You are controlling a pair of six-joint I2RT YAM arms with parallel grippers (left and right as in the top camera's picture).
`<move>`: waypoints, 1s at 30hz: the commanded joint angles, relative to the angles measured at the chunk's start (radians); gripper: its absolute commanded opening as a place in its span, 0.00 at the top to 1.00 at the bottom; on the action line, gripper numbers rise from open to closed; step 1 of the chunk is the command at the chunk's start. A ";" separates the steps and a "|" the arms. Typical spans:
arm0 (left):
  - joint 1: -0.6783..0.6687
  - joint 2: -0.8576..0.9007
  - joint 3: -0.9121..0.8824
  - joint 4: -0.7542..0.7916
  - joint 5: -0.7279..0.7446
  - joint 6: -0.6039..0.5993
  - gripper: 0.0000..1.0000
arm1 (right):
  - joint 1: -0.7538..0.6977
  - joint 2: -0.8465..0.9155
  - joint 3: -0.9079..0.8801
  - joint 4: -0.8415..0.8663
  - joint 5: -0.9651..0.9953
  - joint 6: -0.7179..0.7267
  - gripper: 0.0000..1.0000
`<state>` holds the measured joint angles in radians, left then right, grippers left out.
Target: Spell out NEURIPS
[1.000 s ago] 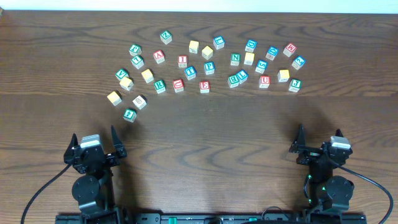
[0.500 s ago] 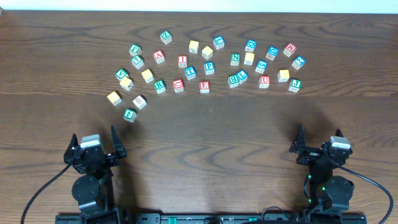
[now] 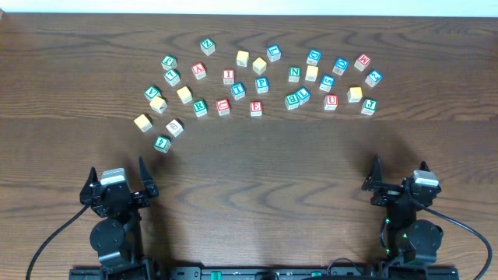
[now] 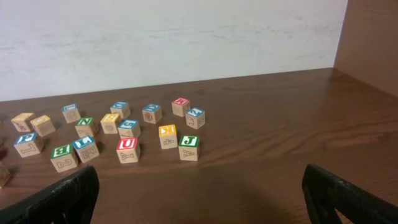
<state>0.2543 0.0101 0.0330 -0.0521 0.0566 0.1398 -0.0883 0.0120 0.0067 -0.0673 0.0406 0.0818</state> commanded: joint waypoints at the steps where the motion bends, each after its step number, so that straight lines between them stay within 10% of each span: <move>1: 0.003 -0.005 -0.029 -0.014 -0.001 0.021 0.02 | -0.003 0.000 -0.001 -0.003 0.009 -0.012 0.01; 30: 0.003 -0.005 -0.027 0.069 0.000 0.021 0.02 | -0.003 -0.001 -0.001 0.055 0.035 -0.039 0.01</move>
<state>0.2543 0.0105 0.0162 0.0082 0.0566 0.1398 -0.0883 0.0120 0.0067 -0.0246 0.0643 0.0574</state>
